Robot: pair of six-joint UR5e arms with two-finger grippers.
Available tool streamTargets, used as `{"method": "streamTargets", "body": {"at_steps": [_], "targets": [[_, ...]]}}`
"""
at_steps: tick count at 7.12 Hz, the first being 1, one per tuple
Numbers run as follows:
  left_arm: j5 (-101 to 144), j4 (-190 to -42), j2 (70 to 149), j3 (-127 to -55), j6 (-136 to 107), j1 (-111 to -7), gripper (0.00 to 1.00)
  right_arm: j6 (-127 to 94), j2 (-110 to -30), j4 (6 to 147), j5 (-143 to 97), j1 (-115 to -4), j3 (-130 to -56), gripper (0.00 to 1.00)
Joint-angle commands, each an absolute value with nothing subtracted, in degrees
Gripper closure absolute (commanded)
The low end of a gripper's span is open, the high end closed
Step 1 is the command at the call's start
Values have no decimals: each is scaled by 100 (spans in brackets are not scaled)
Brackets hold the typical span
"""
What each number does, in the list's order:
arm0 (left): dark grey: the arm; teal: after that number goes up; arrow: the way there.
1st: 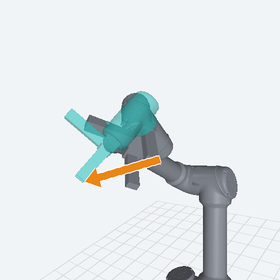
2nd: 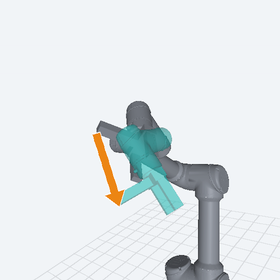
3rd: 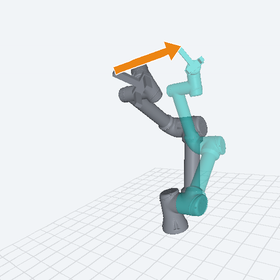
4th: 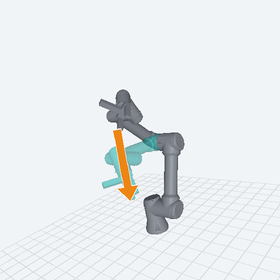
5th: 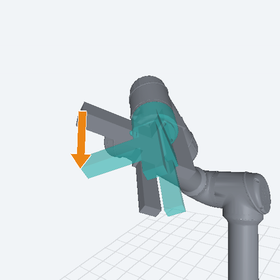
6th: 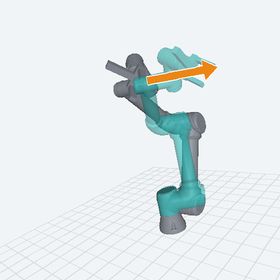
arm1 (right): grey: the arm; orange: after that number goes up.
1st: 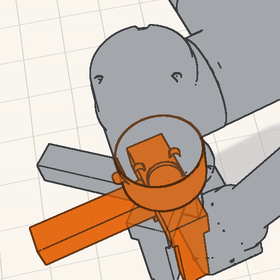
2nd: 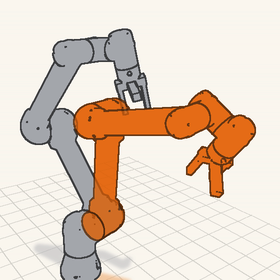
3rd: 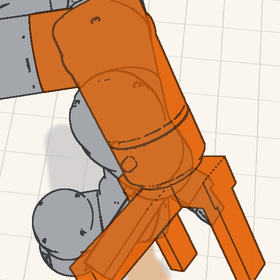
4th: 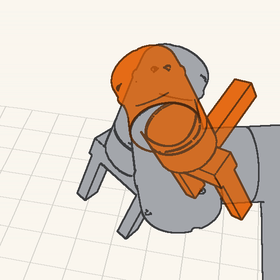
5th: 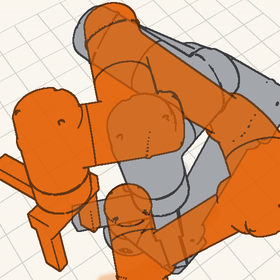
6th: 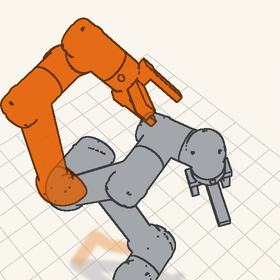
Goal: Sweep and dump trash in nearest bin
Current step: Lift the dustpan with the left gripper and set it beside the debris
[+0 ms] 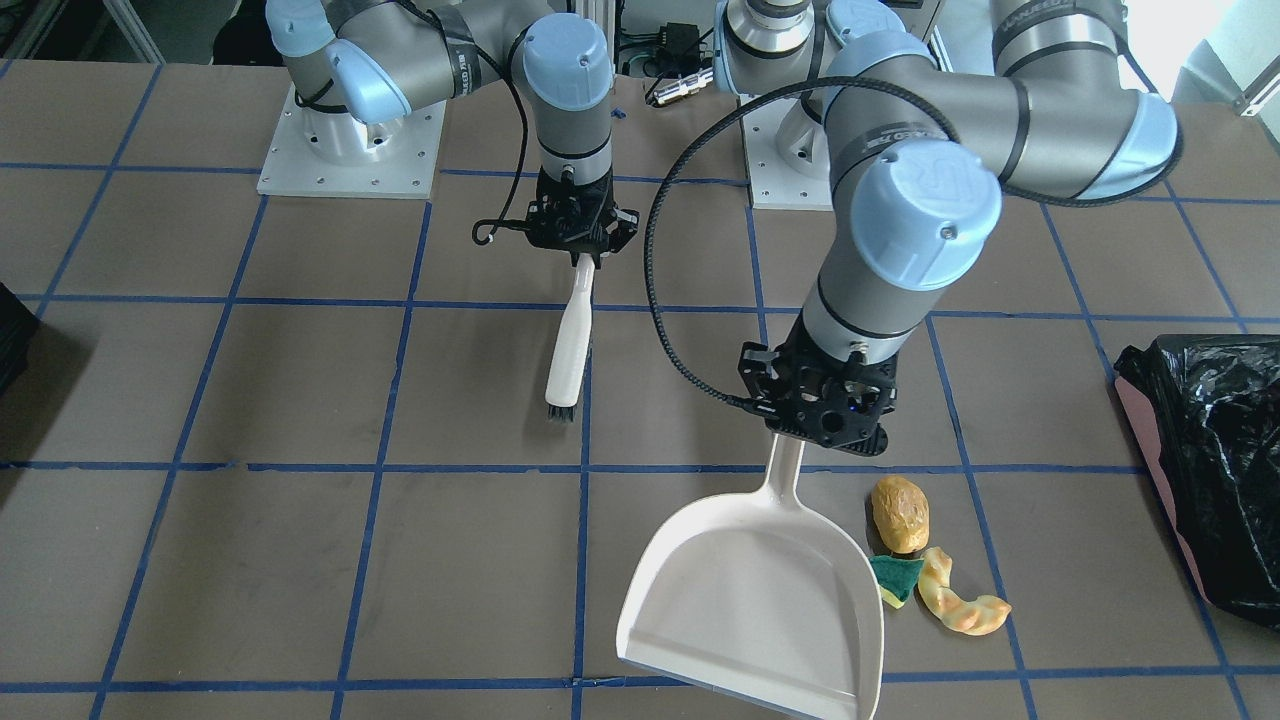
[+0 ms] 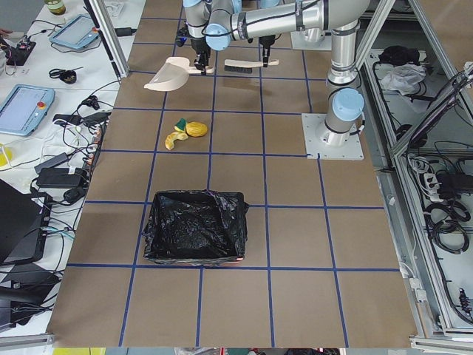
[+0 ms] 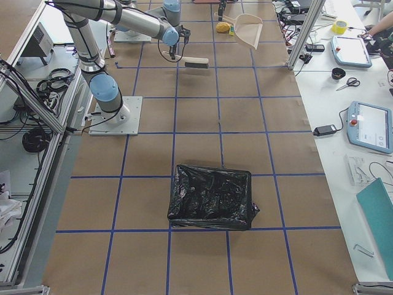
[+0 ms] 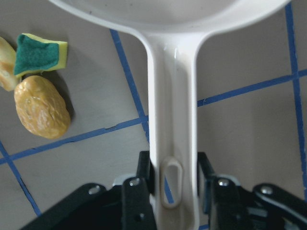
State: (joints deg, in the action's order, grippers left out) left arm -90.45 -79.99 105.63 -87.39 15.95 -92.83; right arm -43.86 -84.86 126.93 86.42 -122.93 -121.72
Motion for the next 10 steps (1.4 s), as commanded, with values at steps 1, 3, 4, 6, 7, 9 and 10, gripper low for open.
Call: {"method": "streamTargets", "body": {"at_steps": [1, 3, 4, 6, 7, 9, 10], "targets": [[-9349, -8445, 10249, -8710, 3697, -8634, 90, -5402, -8490, 12683, 8701, -12401, -12050, 99], [-9378, -8691, 10125, -8719, 5477, -7869, 91, -5904, -8490, 12735, 8763, -12559, -12006, 100], [-9804, -8692, 10116, -8693, 6589, -7657, 91, -5967, -8490, 12753, 8763, -12568, -11988, 100], [-9932, -8579, 10116, -8692, 8480, -6842, 91, -6099, -8176, 12727, 8763, -12568, -11596, 100], [-9932, -8160, 10221, -8710, 9291, -6446, 91, -6239, -7887, 12596, 8763, -12577, -11219, 100], [-9984, -7607, 10466, -8701, 10112, -6083, 91, -6336, -7246, 12376, 8824, -12577, -10323, 100], [-10089, -7350, 10668, -8684, 10595, -5882, 91, -6407, -6746, 12175, 8903, -12577, -9701, 100]]}}
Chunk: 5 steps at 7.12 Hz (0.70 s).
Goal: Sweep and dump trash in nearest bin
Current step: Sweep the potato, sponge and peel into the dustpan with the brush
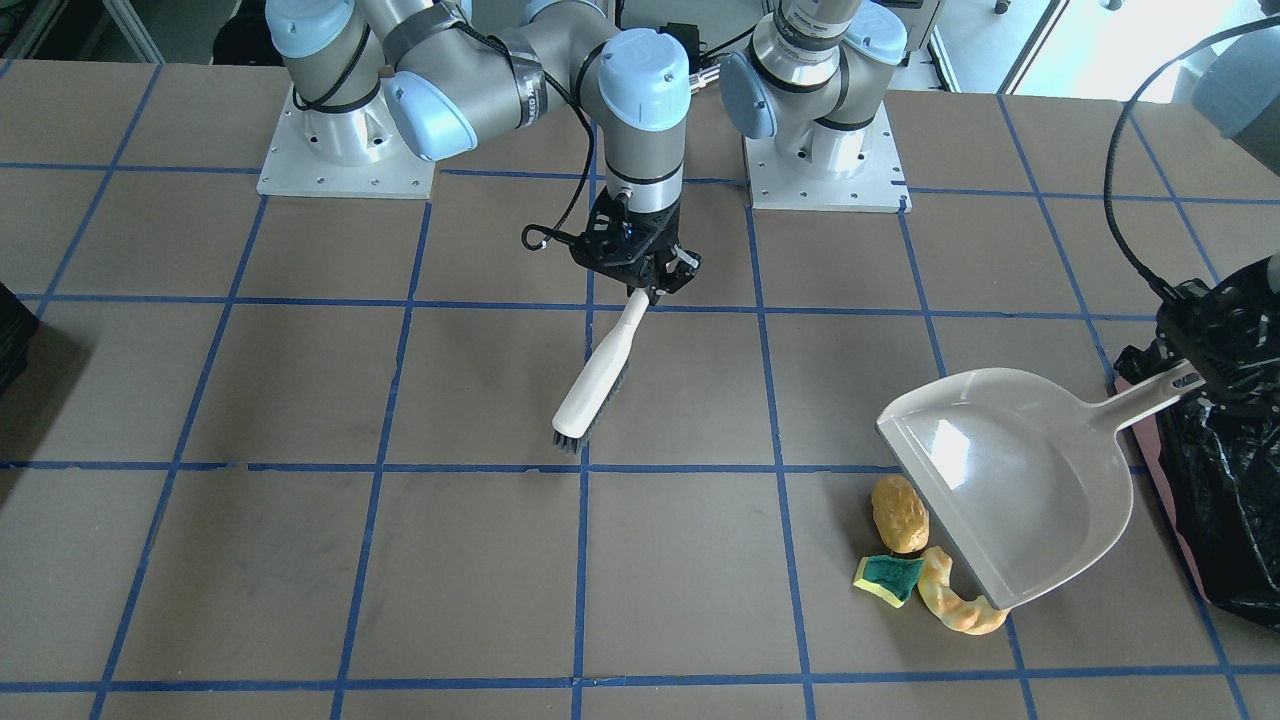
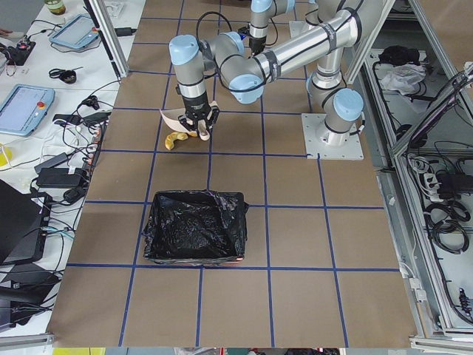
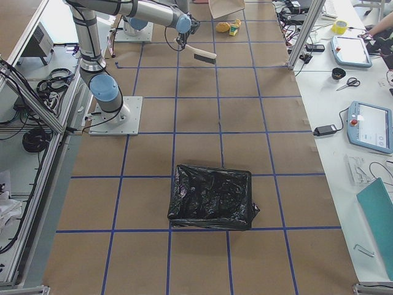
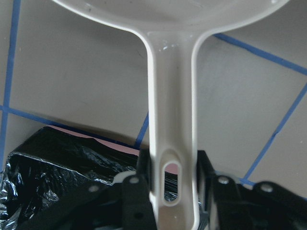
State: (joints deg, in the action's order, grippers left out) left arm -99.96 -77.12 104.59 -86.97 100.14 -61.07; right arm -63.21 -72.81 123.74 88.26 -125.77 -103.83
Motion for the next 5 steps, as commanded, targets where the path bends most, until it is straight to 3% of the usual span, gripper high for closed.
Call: {"method": "streamTargets", "body": {"at_steps": [1, 3, 5], "targets": [[-10072, -6947, 10922, -8579, 11165, -5610, 91, -6503, -6306, 11625, 8938, -12577, -8929, 100], [-10107, -6926, 11432, -7809, 11898, -5432, 91, -6845, -5732, 11391, 8816, -12586, -8158, 100], [-10221, -6934, 11942, -7638, 12661, -5396, 91, -7135, -5512, 11417, 8536, -12647, -7790, 100]]}}
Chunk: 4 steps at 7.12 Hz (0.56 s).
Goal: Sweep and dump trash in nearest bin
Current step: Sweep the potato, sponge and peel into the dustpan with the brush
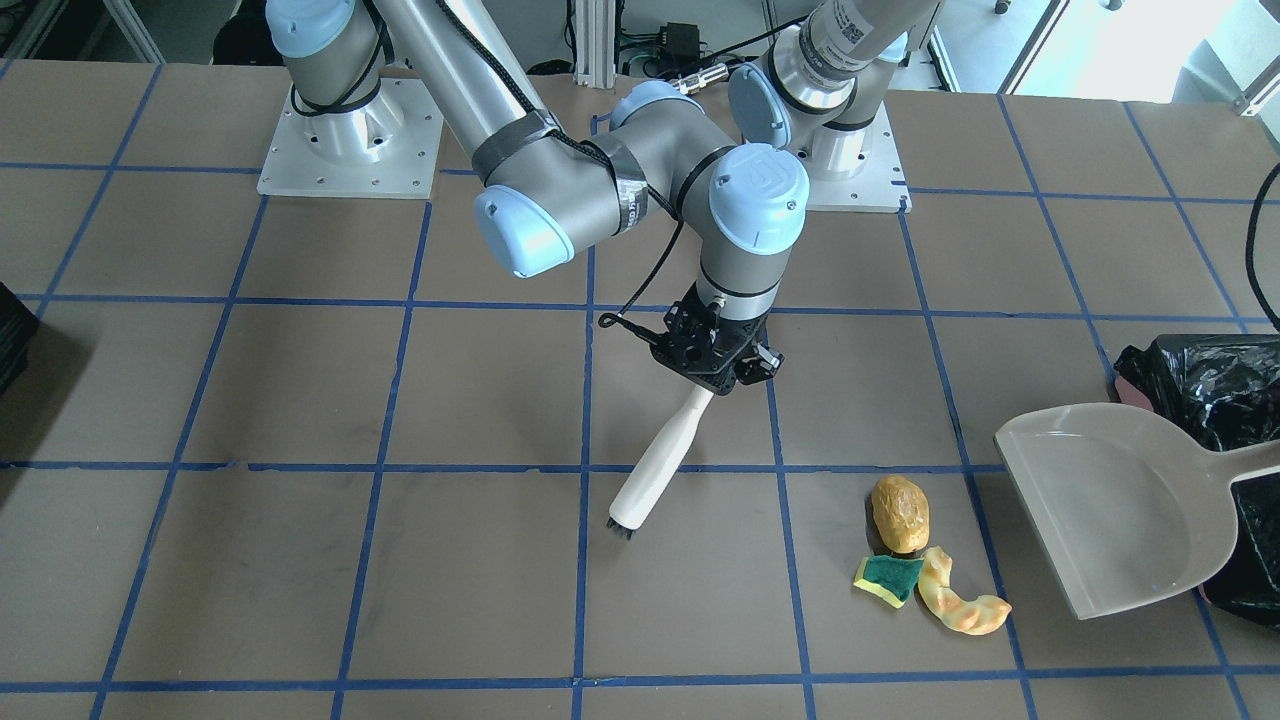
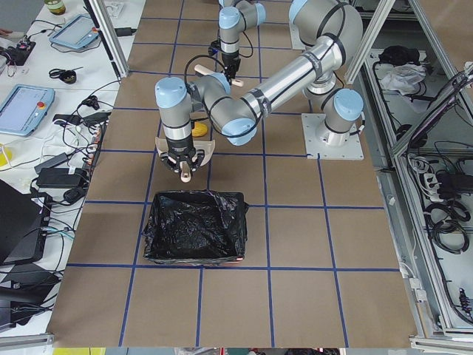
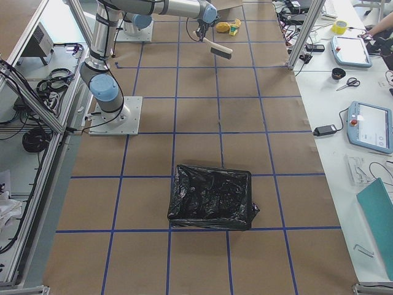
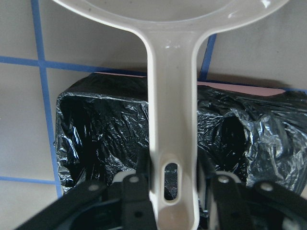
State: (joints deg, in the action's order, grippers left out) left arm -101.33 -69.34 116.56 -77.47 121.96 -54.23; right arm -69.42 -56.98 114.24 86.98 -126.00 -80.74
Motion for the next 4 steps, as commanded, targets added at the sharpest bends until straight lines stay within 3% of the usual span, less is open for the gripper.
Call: {"method": "streamTargets", "body": {"at_steps": [1, 4], "targets": [[-10518, -6943, 12049, -7672, 12630, -5396, 92, -7198, -5328, 11408, 8586, -12804, -7604, 100], [-10512, -6873, 12401, -7498, 12377, -5405, 92, -7181, -5247, 11391, 8578, -12981, -7497, 100]]}}
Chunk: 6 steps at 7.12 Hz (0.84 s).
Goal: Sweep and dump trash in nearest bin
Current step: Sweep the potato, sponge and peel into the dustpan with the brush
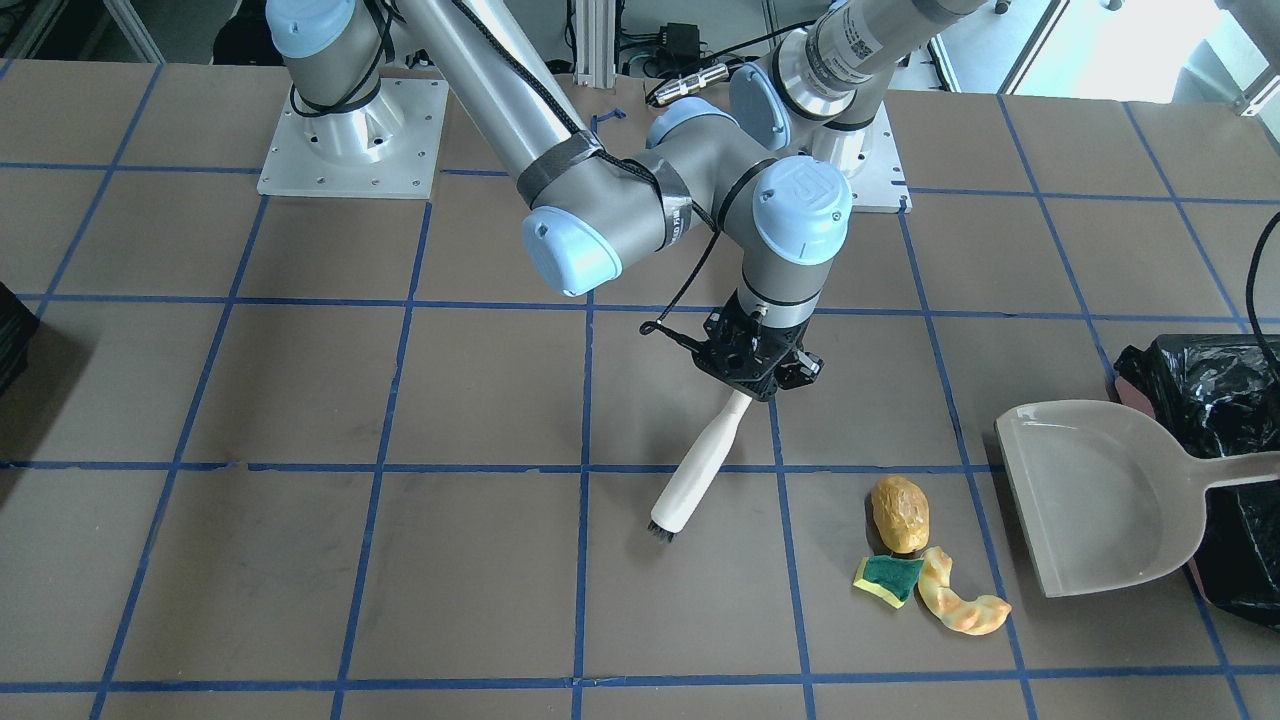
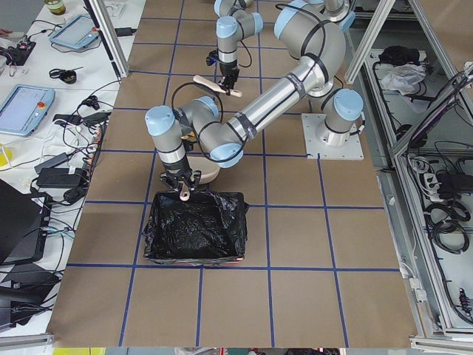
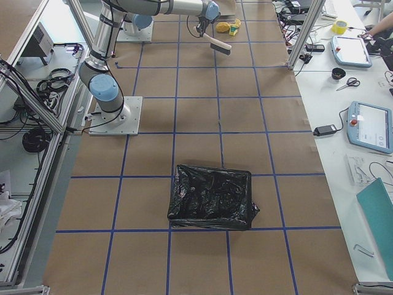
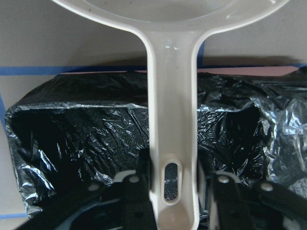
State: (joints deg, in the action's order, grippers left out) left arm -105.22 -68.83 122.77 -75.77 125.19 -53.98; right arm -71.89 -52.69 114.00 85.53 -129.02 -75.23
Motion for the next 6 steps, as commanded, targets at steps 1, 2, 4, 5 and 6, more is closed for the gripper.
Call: {"method": "streamTargets", "body": {"at_steps": [1, 2, 4, 5, 6], "targets": [[-10460, -6873, 12488, -7436, 12149, -5414, 92, -7146, -5256, 11373, 8604, -12990, -7506, 100], [-10433, -6873, 12507, -7427, 11990, -5423, 92, -7137, -5265, 11356, 8613, -13008, -7523, 100], [-10433, -6690, 12620, -7427, 11761, -5562, 92, -7137, -5265, 11355, 8605, -13017, -7515, 100], [-10433, -6688, 12621, -7427, 11690, -5798, 92, -7137, -5256, 11373, 8526, -13025, -7489, 100], [-10433, -6697, 12621, -7462, 11681, -5940, 92, -7024, -5221, 11399, 8412, -13043, -7427, 100]]}}
